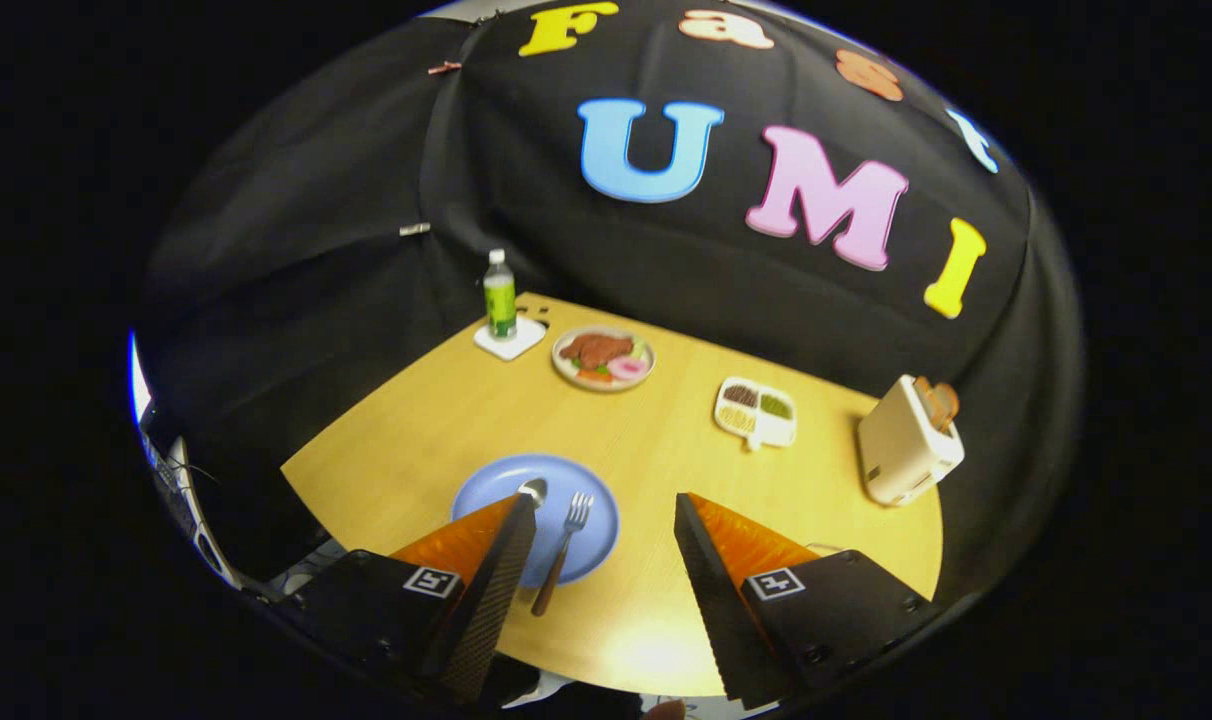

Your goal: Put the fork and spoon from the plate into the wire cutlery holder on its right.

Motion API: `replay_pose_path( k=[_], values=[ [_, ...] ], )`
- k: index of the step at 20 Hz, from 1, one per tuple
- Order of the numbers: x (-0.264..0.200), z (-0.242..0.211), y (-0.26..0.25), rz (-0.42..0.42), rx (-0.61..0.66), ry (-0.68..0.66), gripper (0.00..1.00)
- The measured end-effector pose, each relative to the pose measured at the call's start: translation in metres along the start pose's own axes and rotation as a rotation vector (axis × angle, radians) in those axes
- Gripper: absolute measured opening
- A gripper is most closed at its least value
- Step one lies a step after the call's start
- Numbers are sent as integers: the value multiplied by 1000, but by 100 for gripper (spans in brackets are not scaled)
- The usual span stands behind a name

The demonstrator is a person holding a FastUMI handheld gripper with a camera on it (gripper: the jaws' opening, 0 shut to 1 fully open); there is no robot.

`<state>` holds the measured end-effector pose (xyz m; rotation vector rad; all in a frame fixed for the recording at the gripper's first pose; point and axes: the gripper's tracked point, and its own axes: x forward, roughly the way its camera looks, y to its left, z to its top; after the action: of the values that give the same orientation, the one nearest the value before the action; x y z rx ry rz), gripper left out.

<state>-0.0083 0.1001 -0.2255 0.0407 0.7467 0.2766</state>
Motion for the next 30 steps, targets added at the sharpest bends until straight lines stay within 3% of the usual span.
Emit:
replay_pose_path(
  k=[4, 7, 16, 18, 19, 20, 21, 23, 30],
  values=[
    [54, -57, 19, 54, -17, 187, 79],
    [89, -89, 28, 75, 14, 293, 78],
    [151, -130, 29, 25, 83, 431, 55],
    [151, -128, 30, 17, 97, 447, 36],
    [152, -132, 32, 19, 105, 460, 33],
    [144, -127, 32, 30, 121, 462, 20],
    [153, -134, 35, 45, 128, 472, 14],
    [149, -130, 32, 46, 144, 479, 9],
    [98, -93, 18, 136, 206, 421, 9]
  ],
)
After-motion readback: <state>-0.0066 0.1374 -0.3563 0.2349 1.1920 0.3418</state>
